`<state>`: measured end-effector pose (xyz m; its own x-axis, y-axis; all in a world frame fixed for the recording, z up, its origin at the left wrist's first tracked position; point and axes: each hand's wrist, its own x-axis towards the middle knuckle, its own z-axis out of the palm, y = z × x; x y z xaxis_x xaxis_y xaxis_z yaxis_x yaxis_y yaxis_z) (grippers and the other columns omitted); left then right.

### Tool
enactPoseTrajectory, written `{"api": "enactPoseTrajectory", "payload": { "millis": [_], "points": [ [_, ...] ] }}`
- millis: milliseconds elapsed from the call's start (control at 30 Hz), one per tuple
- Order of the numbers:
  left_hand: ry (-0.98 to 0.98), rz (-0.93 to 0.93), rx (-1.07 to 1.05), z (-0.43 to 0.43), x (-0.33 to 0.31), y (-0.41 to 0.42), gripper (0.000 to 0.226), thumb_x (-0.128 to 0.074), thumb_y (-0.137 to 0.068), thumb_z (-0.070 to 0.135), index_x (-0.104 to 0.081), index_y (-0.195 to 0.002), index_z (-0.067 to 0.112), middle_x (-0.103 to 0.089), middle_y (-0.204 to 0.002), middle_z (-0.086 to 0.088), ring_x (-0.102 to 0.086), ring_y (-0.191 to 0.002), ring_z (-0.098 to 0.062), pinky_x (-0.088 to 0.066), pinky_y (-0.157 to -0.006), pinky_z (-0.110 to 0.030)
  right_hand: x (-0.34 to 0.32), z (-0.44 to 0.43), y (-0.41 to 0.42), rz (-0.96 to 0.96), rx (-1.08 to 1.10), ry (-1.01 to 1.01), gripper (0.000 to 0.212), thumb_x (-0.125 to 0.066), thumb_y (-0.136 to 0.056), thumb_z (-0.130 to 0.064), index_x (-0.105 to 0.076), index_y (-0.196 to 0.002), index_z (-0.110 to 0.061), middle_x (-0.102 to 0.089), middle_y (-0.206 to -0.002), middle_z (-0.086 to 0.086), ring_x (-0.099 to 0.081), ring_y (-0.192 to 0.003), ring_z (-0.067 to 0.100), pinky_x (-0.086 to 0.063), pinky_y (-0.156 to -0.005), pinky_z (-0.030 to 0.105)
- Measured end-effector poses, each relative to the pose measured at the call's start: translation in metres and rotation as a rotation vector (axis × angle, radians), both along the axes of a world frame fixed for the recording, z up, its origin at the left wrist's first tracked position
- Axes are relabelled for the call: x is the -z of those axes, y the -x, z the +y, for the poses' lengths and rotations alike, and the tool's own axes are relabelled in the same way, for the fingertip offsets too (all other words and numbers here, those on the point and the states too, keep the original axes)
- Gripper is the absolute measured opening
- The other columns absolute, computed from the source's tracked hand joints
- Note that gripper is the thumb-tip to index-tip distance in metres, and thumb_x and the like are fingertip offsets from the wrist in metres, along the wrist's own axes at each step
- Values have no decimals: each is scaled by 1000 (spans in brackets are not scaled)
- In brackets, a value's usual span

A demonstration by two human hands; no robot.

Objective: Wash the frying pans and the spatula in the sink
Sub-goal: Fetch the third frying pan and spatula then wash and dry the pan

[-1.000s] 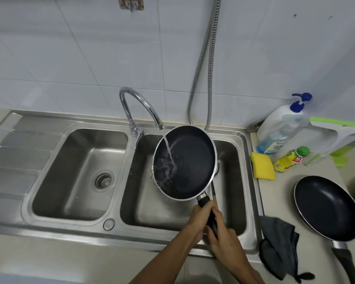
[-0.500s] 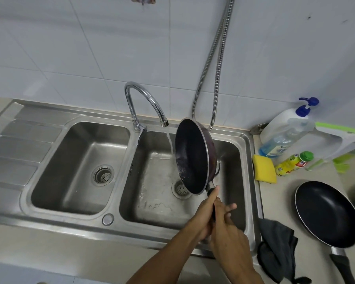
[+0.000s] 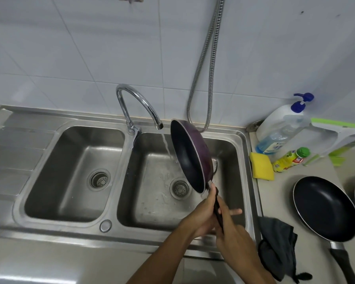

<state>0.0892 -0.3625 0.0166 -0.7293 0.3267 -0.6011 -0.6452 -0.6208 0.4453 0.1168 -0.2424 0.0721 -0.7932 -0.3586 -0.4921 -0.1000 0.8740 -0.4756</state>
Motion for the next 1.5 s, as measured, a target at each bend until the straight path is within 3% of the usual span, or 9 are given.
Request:
{"api": "enactPoseTrajectory", "payload": {
  "millis": [200, 367, 500, 700, 867, 1033, 1167, 1333, 1500],
  "points": [
    [382, 15, 213, -41, -4, 4, 96, -22, -81, 90, -72, -109, 13, -71, -119, -10, -64, -117, -27, -47, -107, -47, 8, 2, 6, -24, 75, 103, 89, -48, -102, -25, 18, -144, -67, -70, -82, 1, -65, -65, 15, -54, -65, 36],
    [821, -242, -139, -154, 16, 2, 89, -18, -94, 76, -51, -140, 7, -57, -132, -12, -59, -114, -27, -50, -88, -40, 15, 10, 3, 16, 83, 115, 93, -52, -101, -24, 18, -143, -69, -71, -76, 5, -66, -60, 19, -56, -66, 41],
    [749, -346, -560, -232, 27, 22, 72, -31, -97, 69, -58, -118, 6, -59, -100, -11, -60, -88, -24, -56, -75, -35, 18, 15, 4, 31, 100, 100, 84, -49, -103, -34, 16, -144, -69, -70, -79, 7, -66, -63, 18, -57, -71, 41],
    [488, -241, -854, -268, 16, 56, 48, -38, -107, 32, -41, -146, 4, -59, -114, -9, -59, -109, -21, -47, -94, -36, 15, 12, 6, 40, 99, 75, 79, -48, -104, -32, 11, -148, -60, -69, -79, 8, -66, -68, 18, -54, -72, 36],
    [688, -195, -1118, -256, -3, 79, 13, -52, -95, 2, -64, -91, 6, -63, -83, -8, -61, -73, -16, -48, -59, -20, 18, 12, 8, 40, 81, 80, 87, -48, -104, -29, 18, -144, -67, -72, -78, 5, -66, -66, 18, -55, -72, 37],
    [1167, 0, -701, -269, -16, 110, 27, -51, -95, 8, -54, -122, 5, -60, -102, -4, -57, -88, -17, -49, -80, -31, 17, 13, 12, 10, 61, 73, 85, -48, -105, -28, 18, -151, -57, -66, -70, 4, -61, -59, 15, -47, -59, 22],
    [1567, 107, -272, -278, -12, 97, 17, -47, -98, 6, -51, -111, 16, -52, -108, 3, -52, -99, -16, -36, -82, -25, 15, 11, 13, -4, 61, 73, 83, -47, -105, -28, 17, -153, -52, -66, -76, 2, -58, -58, 12, -48, -58, 16],
    [1533, 115, -280, -226, 12, 42, 33, -57, -98, 14, -55, -129, 6, -65, -112, -4, -61, -98, -20, -47, -83, -28, 25, 9, 4, 14, 91, 134, 91, -53, -101, -23, 12, -145, -69, -72, -82, 6, -68, -67, 19, -56, -69, 39],
    [1100, 88, -161, -121, 27, -26, 4, -65, -96, 18, -67, -93, 19, -76, -88, -3, -74, -80, -24, -55, -61, -23, 28, 5, -8, -29, 187, 332, 88, -60, -97, -18, -8, -146, -71, -72, -112, -2, -71, -80, 8, -57, -77, 27]
  ]
}}
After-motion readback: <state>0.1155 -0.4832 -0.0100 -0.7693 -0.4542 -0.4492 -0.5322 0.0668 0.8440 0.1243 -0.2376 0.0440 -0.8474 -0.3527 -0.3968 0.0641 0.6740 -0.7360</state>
